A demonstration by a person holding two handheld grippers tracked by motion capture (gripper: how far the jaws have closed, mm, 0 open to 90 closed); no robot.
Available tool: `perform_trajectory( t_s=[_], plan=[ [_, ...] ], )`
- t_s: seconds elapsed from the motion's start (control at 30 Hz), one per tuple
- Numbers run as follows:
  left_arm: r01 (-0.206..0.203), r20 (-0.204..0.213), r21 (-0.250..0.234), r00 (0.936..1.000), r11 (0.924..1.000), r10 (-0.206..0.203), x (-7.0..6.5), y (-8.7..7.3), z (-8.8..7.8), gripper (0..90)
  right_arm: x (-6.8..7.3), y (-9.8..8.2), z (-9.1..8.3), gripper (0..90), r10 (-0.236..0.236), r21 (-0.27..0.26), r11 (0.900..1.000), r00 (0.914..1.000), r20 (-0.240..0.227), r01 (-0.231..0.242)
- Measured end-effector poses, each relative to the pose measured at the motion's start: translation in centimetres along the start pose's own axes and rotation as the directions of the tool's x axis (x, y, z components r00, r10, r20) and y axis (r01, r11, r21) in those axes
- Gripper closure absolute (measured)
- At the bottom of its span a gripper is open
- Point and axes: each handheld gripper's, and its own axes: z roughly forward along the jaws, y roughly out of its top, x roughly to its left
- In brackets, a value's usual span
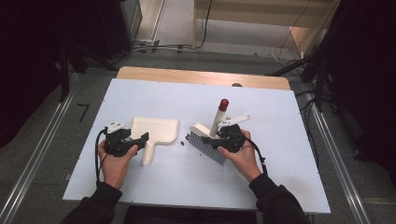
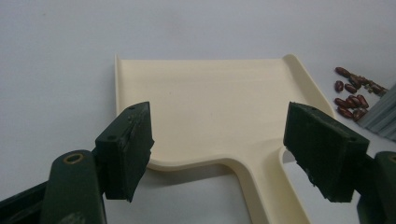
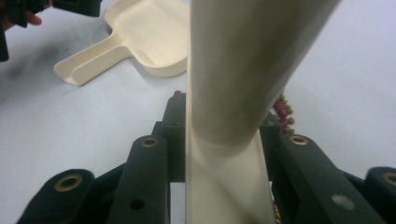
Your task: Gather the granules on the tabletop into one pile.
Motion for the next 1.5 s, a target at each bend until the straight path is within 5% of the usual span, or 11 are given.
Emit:
perform_trajectory(
  t_s=[0.17,0.37,0.77,0.9,1.3,1.5],
  plan=[
    [0.002,0.000,0.000,1.0000,1.0000,-0.002,0.0,0.0,0.1,24.7,-0.2,0.0,-0.3,64.4,0.026,0.001,1.000,0.9985,-0.048,-0.026],
    [0.002,0.001,-0.001,1.0000,1.0000,-0.002,0.0,0.0,0.0,24.7,0.8,0.0,-0.3,64.4,-0.001,0.039,0.999,0.9895,-0.145,0.007],
    [0.002,0.002,-0.001,1.0000,1.0000,-0.002,0.0,0.0,0.0,24.7,-1.0,0.6,0.2,64.4,-0.015,0.041,0.999,0.9977,-0.067,0.018],
    [0.005,-0.001,0.000,1.0000,1.0000,-0.005,0.0,0.0,0.1,24.7,-1.7,0.5,0.3,64.4,0.020,0.036,0.999,0.9960,-0.087,-0.017],
    [0.003,0.000,0.000,1.0000,1.0000,-0.003,0.0,0.0,0.0,24.7,0.7,1.7,2.3,64.4,0.002,0.045,0.999,0.9845,-0.176,0.006],
    [0.002,0.004,-0.001,1.0000,1.0000,-0.002,0.1,-0.1,0.0,24.7,0.6,2.3,3.3,64.4,0.006,0.052,0.999,0.9908,-0.135,0.001]
  ],
)
